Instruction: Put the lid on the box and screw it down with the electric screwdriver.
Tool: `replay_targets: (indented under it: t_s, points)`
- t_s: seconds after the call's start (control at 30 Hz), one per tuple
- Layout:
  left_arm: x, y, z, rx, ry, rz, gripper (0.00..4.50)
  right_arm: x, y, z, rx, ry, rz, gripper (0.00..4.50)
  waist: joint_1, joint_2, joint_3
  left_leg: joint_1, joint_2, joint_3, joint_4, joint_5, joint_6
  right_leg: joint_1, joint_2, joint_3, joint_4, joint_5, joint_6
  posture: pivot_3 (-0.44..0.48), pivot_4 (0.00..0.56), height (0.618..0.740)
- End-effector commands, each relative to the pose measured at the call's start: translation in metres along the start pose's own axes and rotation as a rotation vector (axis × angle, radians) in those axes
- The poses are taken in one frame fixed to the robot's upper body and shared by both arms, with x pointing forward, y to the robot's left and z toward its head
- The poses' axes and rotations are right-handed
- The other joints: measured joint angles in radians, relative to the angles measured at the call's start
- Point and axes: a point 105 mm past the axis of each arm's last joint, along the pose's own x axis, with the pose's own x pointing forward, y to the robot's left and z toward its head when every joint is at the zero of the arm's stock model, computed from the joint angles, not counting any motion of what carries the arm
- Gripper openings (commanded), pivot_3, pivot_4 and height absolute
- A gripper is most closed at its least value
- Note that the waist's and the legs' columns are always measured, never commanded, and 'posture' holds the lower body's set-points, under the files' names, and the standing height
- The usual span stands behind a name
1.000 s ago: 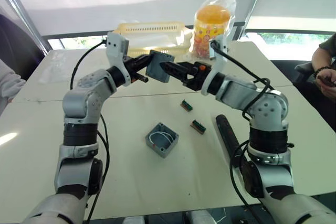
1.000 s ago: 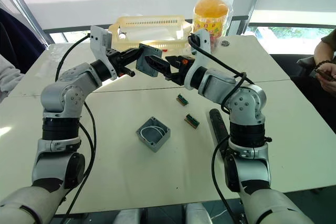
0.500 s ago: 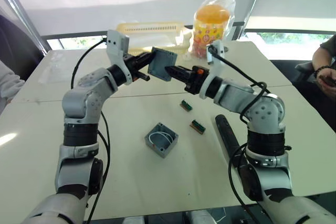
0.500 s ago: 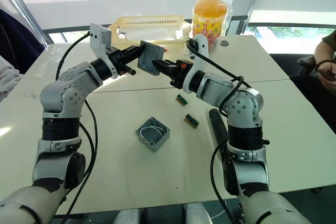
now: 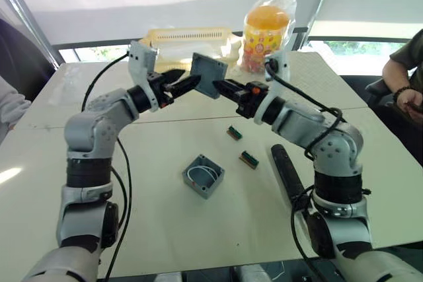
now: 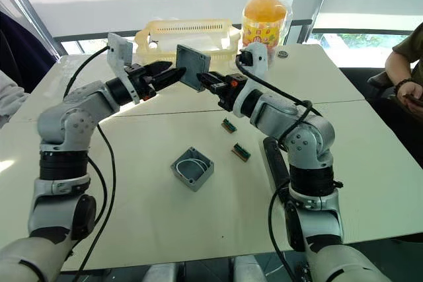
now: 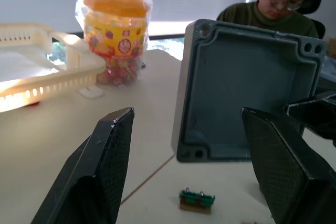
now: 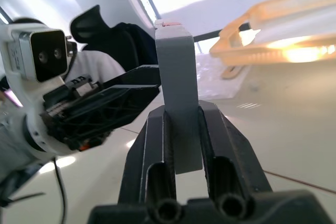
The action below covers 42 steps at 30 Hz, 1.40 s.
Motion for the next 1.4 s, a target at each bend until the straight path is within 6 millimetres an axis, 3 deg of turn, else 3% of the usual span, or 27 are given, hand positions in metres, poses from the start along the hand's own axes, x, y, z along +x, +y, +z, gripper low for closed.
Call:
replay_targets:
  t_s: [0.03, 0.23, 0.33, 0.47, 0.73, 0.93, 1.4]
  points:
    - [-0.031, 0.01, 0.017, 0.069, -0.019, 0.01, 3.0, -0.021, 0.034, 0.003, -0.413, -0.018, 0.107, 0.13, -0.002, 0.0, 0.0, 0.0, 0.0, 0.0, 0.0, 0.0, 0.0, 0.0, 0.0, 0.0, -0.001, 0.0, 0.0, 0.0, 0.15, 0.74]
    - [-0.063, 0.015, -0.007, 0.035, 0.137, -0.125, 3.0, -0.047, 0.05, -0.023, -0.941, -0.018, 0.127, 0.13, -0.015, -0.001, 0.0, 0.0, 0.0, 0.0, 0.0, 0.0, 0.0, 0.0, 0.0, 0.0, -0.001, 0.0, 0.0, 0.0, 0.15, 0.74]
    - [-0.066, 0.015, -0.01, 0.02, 0.169, -0.163, 3.0, -0.051, 0.05, -0.035, -1.113, -0.014, 0.138, 0.13, -0.014, -0.002, 0.001, 0.0, 0.0, 0.0, 0.001, 0.0, 0.0, 0.0, 0.0, 0.0, -0.001, -0.001, 0.0, 0.0, 0.15, 0.74]
    - [-0.058, 0.012, -0.018, 0.032, 0.217, -0.212, 3.0, -0.052, 0.058, -0.067, -1.414, 0.006, 0.196, 0.13, -0.014, -0.002, 0.0, 0.0, 0.0, 0.001, 0.001, 0.0, 0.0, 0.0, 0.0, 0.0, -0.001, -0.001, 0.0, 0.0, 0.15, 0.74]
    - [-0.044, 0.001, -0.033, 0.031, 0.264, -0.301, 3.0, -0.051, 0.065, -0.095, -1.504, 0.001, 0.181, 0.13, -0.017, -0.002, 0.001, 0.0, 0.0, 0.001, 0.001, 0.0, 0.0, 0.0, 0.0, 0.0, 0.0, -0.001, 0.0, 0.0, 0.15, 0.74]
    - [-0.035, -0.021, -0.052, 0.043, 0.312, -0.395, 3.0, -0.052, 0.074, -0.108, -1.494, 0.005, 0.187, 0.13, -0.016, -0.002, 0.001, 0.0, 0.0, 0.001, 0.001, 0.0, 0.0, 0.0, 0.0, 0.001, 0.0, -0.001, 0.0, 0.0, 0.15, 0.74]
    - [-0.032, -0.049, -0.081, 0.044, 0.392, -0.509, 3.0, -0.052, 0.072, -0.126, -1.502, 0.024, 0.225, 0.13, -0.018, -0.002, 0.0, 0.001, 0.0, 0.001, 0.002, 0.0, 0.0, 0.001, 0.0, 0.001, 0.0, -0.001, 0.0, 0.0, 0.15, 0.74]
